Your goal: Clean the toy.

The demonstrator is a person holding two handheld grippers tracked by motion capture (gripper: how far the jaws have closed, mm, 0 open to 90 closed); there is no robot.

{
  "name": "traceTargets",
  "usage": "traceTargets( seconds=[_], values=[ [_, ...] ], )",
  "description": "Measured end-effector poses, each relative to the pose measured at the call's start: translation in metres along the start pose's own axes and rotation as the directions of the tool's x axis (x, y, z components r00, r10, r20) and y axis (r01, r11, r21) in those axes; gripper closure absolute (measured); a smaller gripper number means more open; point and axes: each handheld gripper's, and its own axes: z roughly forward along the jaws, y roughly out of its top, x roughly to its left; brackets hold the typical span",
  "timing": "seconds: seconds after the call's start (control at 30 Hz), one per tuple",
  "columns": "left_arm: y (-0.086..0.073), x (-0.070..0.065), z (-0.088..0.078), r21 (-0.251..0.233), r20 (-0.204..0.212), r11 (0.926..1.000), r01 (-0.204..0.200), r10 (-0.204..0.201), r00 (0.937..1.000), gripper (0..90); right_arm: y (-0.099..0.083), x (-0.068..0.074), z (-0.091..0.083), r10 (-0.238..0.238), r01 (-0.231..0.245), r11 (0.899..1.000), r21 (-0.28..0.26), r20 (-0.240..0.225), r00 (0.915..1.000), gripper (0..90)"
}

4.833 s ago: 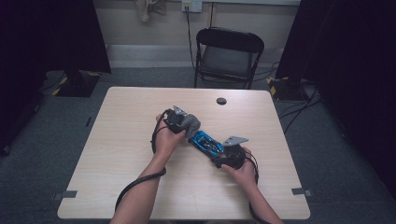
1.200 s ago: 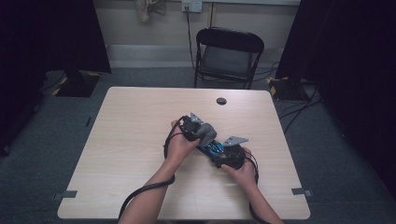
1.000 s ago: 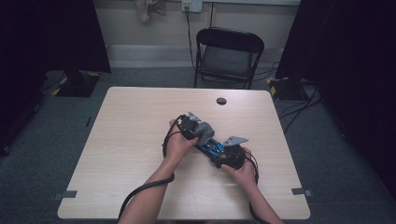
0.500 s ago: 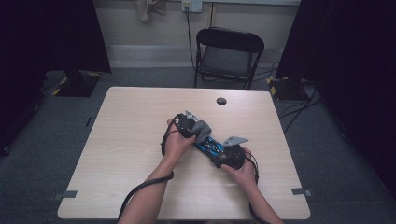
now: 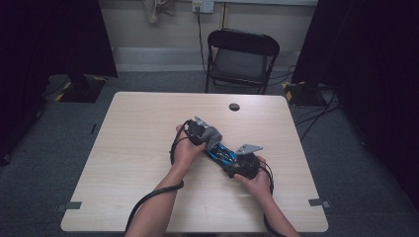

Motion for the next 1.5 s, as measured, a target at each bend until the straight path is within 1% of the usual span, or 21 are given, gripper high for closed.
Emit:
traceTargets(
  seconds=[0.1,0.17,0.23,0.3,0.33,0.4,0.5,0.63,0.73,0.8,0.9,0.93,0.97,1.0,1.07,1.17,1.2,1.23,1.27,1.33,1.5],
  values=[
    [0.000,0.001,0.001,-0.001,-0.007,1.0000,-0.004,0.004,1.0000,71.5,0.000,0.000,0.000,0.000,0.000,1.000,0.000,0.000,1.0000,26.3],
    [-0.001,0.002,0.001,-0.001,-0.006,1.0000,0.008,-0.008,0.9999,71.4,0.000,0.000,0.000,0.000,0.000,1.000,0.000,0.000,1.0000,26.3],
    [-0.001,0.002,0.001,-0.001,-0.008,1.0000,0.001,-0.001,1.0000,71.5,0.000,0.000,0.000,0.000,0.000,1.000,0.000,0.000,1.0000,26.3],
    [-0.002,0.002,0.001,-0.007,-0.007,0.9999,0.009,-0.009,0.9999,71.5,0.000,0.000,0.000,0.000,0.000,1.000,0.000,0.000,1.0000,26.3],
    [-0.002,0.003,0.001,-0.005,-0.012,1.0000,0.004,-0.004,0.9999,71.4,0.000,0.000,0.000,0.000,0.000,1.000,0.000,0.000,1.0000,26.3],
    [-0.002,0.003,0.002,-0.008,-0.017,0.9998,0.016,-0.016,0.9997,71.4,0.000,0.000,0.000,0.000,0.000,1.000,0.000,0.000,1.0000,26.3],
    [-0.002,0.004,0.002,-0.006,-0.022,0.9998,0.018,-0.018,0.9996,71.4,0.000,0.000,0.000,0.000,0.000,1.000,0.000,0.000,1.0000,26.3],
    [-0.002,0.007,0.003,0.003,-0.038,0.9999,0.013,-0.013,0.9992,71.4,0.000,0.000,0.000,0.000,0.000,1.000,0.000,0.000,1.0000,26.3],
    [-0.003,0.009,0.003,-0.001,-0.042,0.9995,0.031,-0.031,0.9986,71.5,0.000,0.000,0.000,0.000,0.000,1.000,0.000,0.000,1.0000,26.3],
    [-0.004,0.012,0.003,0.006,-0.047,0.9998,0.019,-0.018,0.9987,71.6,0.000,0.000,0.000,0.000,0.000,1.000,0.000,0.000,1.0000,26.3],
    [-0.006,0.013,0.004,-0.001,-0.056,0.9995,0.032,-0.032,0.9979,71.6,0.000,0.000,0.000,0.000,0.000,1.000,0.000,0.000,1.0000,26.3],
    [-0.007,0.014,0.004,-0.005,-0.056,0.9990,0.044,-0.045,0.9974,71.6,0.000,0.000,0.000,0.001,-0.001,1.000,0.000,0.000,1.0000,26.3],
    [-0.007,0.015,0.003,0.004,-0.057,0.9987,0.051,-0.050,0.9971,71.6,0.000,0.000,0.000,0.001,-0.001,1.000,0.000,0.000,1.0000,26.3],
    [-0.007,0.017,0.003,0.007,-0.061,0.9991,0.043,-0.042,0.9973,71.6,0.000,0.000,0.000,0.001,-0.001,1.000,0.000,0.000,1.0000,26.3],
    [-0.009,0.019,0.003,0.013,-0.065,0.9983,0.058,-0.057,0.9963,71.7,0.000,0.000,0.000,0.001,-0.001,1.000,-0.001,0.000,1.0000,26.3],
    [-0.012,0.022,0.004,0.022,-0.079,0.9980,0.060,-0.058,0.9952,71.7,0.000,0.000,0.000,0.001,-0.001,1.000,0.000,0.000,1.0000,26.3],
    [-0.013,0.024,0.004,0.032,-0.086,0.9982,0.052,-0.049,0.9951,71.6,0.000,0.000,0.000,0.001,-0.001,1.000,0.000,0.000,1.0000,26.3],
    [-0.014,0.025,0.005,0.028,-0.090,0.9977,0.061,-0.058,0.9943,71.6,0.000,0.000,0.000,0.001,-0.001,1.000,-0.001,0.000,1.0000,26.3],
    [-0.015,0.027,0.004,0.043,-0.090,0.9977,0.053,-0.049,0.9948,71.6,0.000,0.000,0.000,0.001,-0.001,1.000,0.000,0.000,1.0000,26.3],
    [-0.015,0.029,0.004,0.047,-0.092,0.9974,0.054,-0.050,0.9945,71.6,0.000,0.000,0.000,0.002,-0.002,1.000,-0.001,0.000,1.0000,26.3],
    [-0.015,0.029,0.004,0.055,-0.104,0.9980,0.031,-0.025,0.9943,71.6,0.000,0.000,0.000,0.001,-0.001,1.000,-0.001,0.000,1.0000,26.3]
  ],
)
